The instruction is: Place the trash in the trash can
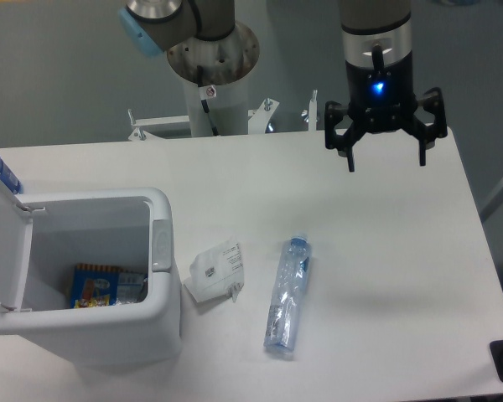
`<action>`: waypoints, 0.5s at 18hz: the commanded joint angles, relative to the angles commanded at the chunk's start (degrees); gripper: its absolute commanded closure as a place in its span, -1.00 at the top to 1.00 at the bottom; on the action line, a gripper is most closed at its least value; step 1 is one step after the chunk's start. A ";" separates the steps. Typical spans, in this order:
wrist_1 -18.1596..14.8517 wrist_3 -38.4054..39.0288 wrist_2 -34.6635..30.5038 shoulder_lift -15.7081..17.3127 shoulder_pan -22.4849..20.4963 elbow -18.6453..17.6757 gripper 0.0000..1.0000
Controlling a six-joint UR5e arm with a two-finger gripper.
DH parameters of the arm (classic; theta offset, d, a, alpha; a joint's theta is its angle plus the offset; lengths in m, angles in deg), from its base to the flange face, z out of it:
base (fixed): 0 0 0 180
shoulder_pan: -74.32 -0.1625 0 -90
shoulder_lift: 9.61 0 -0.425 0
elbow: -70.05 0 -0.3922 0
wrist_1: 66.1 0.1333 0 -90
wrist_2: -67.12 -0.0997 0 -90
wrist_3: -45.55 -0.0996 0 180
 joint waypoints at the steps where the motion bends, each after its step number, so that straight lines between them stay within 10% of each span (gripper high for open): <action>1: 0.00 -0.09 0.00 0.00 0.00 -0.09 1.00; 9: 0.09 0.44 -0.17 -0.09 0.35 -0.35 1.00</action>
